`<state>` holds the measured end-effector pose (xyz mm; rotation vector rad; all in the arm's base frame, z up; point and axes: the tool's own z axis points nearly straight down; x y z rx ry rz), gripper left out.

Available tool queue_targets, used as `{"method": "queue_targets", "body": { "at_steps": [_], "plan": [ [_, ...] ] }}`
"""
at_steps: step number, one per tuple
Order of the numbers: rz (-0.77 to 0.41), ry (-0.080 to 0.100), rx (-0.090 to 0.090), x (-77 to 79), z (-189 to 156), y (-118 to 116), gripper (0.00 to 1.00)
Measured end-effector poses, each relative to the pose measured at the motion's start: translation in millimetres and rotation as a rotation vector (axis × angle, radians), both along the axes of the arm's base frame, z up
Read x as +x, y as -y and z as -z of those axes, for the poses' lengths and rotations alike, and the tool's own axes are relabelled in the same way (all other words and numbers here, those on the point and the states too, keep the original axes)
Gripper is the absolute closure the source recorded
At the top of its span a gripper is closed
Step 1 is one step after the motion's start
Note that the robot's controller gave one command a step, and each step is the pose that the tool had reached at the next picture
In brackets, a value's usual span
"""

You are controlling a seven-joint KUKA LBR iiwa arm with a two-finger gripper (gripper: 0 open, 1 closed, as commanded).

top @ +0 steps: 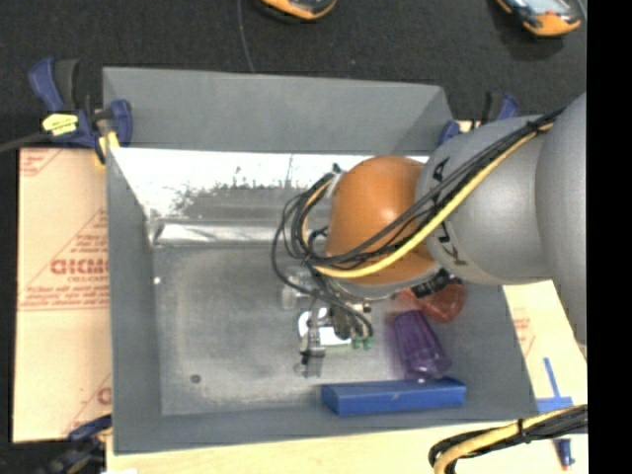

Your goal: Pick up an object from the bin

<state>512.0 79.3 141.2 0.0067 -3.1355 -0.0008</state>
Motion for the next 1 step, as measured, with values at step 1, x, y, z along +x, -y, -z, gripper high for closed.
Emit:
{"method": "queue_targets", "body": {
  "at_steps": [1],
  "plan": [
    [0.003, 0.008, 0.001, 2.1, -4.0, 0.4, 0.0]
  ]
}}
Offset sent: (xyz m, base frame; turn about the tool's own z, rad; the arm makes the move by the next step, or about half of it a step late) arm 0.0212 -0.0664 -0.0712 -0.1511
